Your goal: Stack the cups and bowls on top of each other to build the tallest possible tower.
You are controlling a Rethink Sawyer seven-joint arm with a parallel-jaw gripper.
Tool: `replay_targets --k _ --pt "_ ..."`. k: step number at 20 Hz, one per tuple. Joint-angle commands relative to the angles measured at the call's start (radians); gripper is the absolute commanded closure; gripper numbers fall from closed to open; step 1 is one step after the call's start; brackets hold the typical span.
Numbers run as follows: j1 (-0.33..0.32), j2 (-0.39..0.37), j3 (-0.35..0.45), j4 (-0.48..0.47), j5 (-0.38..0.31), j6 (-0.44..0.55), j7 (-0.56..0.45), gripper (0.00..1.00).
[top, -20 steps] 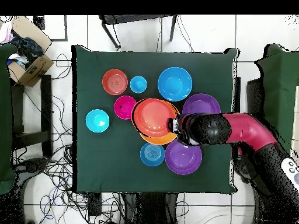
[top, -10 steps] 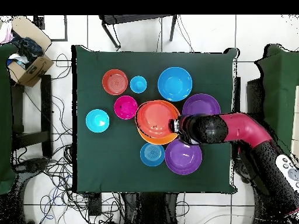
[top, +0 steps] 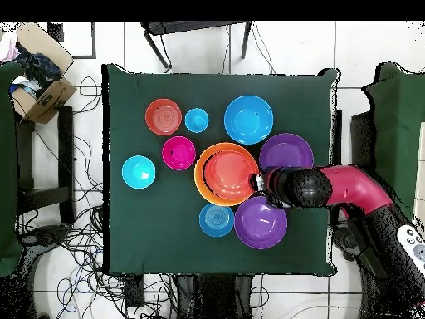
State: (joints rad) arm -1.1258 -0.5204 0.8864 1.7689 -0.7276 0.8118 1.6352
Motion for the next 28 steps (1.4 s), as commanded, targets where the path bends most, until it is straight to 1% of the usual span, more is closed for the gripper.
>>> replay_targets --k 1,4,8,11,12,15,16,17,19,22,26,28 --pt "0.044 0.020 -0.009 -0.087 -0.062 0.080 -0.311 1.00" --pt "0.058 0.021 -0.007 -0.092 -0.051 0.069 -0.288 1.00" --pt "0.058 0.017 0.010 -0.074 -0.037 0.061 -0.288 1.00" --pt "0.059 0.019 0.012 -0.066 -0.023 0.045 -0.253 1.00" --pt "0.058 0.020 0.015 -0.064 -0.020 0.049 -0.261 0.00" --pt "0.056 0.028 0.017 -0.074 0.013 0.057 -0.232 0.00" --pt "0.061 0.019 0.017 -0.072 0.014 0.094 -0.264 0.00" --pt "0.059 0.010 0.019 -0.067 0.010 0.111 -0.292 0.00" --pt "0.050 -0.001 0.024 -0.062 0.029 0.122 -0.286 0.00" --pt "0.053 -0.008 0.026 -0.071 0.049 0.135 -0.270 0.00" --pt "0.055 -0.025 0.026 -0.084 0.049 0.159 -0.290 0.00" --pt "0.054 -0.033 0.023 -0.095 0.032 0.162 -0.309 0.00"
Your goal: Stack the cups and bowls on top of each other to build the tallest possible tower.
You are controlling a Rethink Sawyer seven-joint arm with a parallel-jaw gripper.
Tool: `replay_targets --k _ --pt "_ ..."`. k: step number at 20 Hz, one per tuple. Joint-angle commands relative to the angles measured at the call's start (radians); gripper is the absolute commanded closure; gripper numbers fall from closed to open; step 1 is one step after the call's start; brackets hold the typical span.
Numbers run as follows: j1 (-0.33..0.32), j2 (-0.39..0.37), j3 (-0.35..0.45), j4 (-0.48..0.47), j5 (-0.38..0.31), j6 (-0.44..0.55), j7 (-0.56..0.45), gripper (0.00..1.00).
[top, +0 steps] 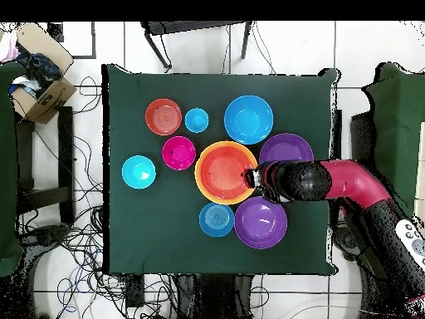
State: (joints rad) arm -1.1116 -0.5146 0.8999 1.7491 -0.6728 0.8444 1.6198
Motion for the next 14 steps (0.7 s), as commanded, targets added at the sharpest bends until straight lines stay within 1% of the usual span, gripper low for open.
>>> replay_targets --k 1,3,4,6,8,10,12,14 --pt "0.038 -0.042 0.011 -0.081 -0.031 0.134 -0.311 0.00" --pt "0.029 -0.038 0.019 -0.094 -0.046 0.130 -0.347 0.00" --pt "0.029 -0.040 0.020 -0.104 -0.051 0.144 -0.373 0.00" --pt "0.024 -0.035 0.020 -0.132 -0.084 0.170 -0.454 0.00" --pt "0.014 -0.019 0.023 -0.163 -0.117 0.202 -0.558 0.00" --pt "0.000 -0.005 0.033 -0.182 -0.127 0.233 -0.644 0.00" --pt "-0.017 0.008 0.044 -0.191 -0.127 0.252 -0.707 0.00" --pt "-0.023 0.012 0.047 -0.197 -0.123 0.263 -0.734 0.00"
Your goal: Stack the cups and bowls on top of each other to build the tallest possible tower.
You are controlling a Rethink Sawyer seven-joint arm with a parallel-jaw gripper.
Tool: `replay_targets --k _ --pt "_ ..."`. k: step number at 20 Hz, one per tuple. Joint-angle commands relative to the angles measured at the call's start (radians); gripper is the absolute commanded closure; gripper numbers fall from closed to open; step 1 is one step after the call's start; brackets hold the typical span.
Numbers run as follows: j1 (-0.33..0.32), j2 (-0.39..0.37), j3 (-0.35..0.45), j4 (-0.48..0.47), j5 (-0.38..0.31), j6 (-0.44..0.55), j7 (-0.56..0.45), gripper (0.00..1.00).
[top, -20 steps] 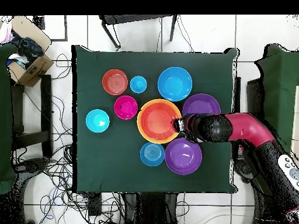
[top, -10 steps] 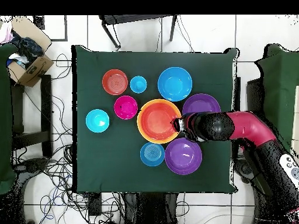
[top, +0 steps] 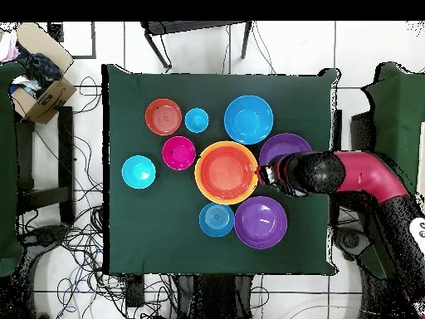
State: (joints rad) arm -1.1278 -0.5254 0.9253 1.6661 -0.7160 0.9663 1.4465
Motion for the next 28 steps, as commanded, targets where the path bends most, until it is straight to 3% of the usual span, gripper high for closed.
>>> replay_targets --k 1,4,8,13,22,28 --pt "-0.008 0.019 0.023 -0.109 -0.075 0.141 -0.560 0.00" --pt "-0.005 0.013 0.040 -0.101 -0.038 0.107 -0.524 0.00" --pt "0.049 -0.004 0.033 -0.161 0.019 0.099 -0.440 0.00" --pt "0.140 -0.019 0.010 -0.253 0.027 0.144 -0.411 0.00" --pt "0.314 0.042 -0.060 -0.331 0.053 0.059 -0.203 0.00" --pt "0.423 0.048 -0.124 -0.330 0.025 -0.011 -0.086 0.00"
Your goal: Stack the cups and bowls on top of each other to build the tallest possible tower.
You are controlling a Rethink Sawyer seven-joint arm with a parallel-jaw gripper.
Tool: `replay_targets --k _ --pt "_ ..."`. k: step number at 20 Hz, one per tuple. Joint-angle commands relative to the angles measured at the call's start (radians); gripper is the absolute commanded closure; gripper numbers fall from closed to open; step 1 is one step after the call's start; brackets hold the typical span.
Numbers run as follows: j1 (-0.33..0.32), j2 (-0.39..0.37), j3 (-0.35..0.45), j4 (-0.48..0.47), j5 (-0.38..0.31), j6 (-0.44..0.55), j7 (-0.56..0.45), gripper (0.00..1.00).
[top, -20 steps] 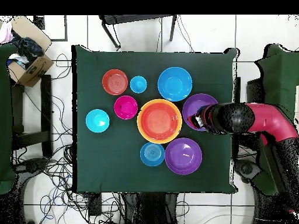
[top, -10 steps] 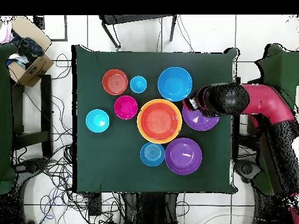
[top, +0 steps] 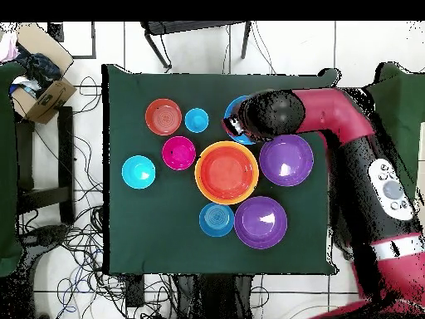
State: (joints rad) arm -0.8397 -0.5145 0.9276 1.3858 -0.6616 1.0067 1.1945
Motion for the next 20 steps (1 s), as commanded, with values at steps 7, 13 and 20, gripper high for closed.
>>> replay_targets --k 7,13,20 --pt "0.221 0.048 -0.234 -0.001 -0.064 -0.160 0.297 0.00" --pt "0.269 0.058 -0.307 -0.011 -0.072 -0.183 0.315 0.00" --pt "0.304 0.046 -0.344 -0.021 -0.073 -0.190 0.295 0.00"
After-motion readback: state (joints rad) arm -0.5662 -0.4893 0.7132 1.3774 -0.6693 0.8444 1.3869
